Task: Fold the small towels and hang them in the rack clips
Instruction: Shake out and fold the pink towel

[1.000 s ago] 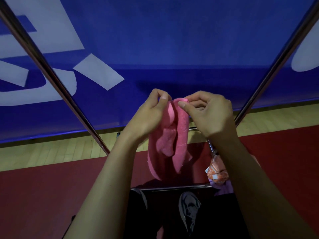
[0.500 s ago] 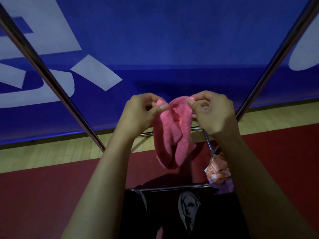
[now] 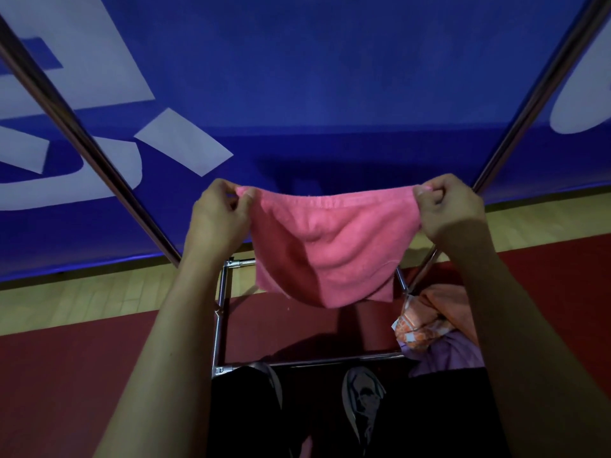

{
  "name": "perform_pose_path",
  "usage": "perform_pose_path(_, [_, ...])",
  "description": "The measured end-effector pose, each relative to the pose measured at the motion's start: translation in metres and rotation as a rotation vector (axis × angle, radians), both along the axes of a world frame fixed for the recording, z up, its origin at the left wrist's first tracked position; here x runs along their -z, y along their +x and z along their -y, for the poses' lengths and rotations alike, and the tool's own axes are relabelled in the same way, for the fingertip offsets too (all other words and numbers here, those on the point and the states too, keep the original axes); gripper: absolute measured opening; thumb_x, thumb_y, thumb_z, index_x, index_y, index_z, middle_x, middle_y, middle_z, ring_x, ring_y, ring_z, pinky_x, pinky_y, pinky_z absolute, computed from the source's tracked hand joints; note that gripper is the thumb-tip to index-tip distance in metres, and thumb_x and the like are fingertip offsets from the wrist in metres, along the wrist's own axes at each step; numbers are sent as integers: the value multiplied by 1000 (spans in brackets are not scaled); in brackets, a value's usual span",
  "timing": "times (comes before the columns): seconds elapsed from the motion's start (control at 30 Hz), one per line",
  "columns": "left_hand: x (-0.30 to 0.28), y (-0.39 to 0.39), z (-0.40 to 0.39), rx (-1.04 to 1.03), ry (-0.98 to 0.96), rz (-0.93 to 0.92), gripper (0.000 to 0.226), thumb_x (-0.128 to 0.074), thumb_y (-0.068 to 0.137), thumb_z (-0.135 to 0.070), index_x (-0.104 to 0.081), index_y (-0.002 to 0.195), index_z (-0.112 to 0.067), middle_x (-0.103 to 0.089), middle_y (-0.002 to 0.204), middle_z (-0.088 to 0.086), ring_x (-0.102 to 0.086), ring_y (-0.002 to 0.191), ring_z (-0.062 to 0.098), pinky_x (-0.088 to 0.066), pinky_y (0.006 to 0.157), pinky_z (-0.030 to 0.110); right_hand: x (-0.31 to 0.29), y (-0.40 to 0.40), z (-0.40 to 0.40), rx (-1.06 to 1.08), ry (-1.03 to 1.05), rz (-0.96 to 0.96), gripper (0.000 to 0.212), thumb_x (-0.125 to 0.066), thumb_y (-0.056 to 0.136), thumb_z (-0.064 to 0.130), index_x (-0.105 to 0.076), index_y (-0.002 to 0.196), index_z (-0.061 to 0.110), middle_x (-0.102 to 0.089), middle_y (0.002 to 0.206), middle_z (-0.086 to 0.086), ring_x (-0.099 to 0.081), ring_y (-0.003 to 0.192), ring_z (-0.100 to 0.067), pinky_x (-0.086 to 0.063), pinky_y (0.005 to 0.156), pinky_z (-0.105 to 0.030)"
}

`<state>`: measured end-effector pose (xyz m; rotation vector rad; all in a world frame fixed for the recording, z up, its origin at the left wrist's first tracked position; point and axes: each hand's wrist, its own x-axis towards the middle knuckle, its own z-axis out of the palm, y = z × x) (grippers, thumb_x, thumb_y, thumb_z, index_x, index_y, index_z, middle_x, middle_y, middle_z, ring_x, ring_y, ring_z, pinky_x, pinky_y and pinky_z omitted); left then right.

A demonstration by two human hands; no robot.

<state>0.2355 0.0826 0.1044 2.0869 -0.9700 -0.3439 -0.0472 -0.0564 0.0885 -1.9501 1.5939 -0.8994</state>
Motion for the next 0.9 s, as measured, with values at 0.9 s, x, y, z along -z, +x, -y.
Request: perform_pose_path(0.9, [11,-92,33,324,-80,22,24,-51,109,-34,-57,112,-11,-68,82,-5,-69,87,28,-35,61,33,-1,60,-41,-284,275,397,7,-78,90,24,-75,90,18,-77,75,1,-77,71,-14,-64,75,-39])
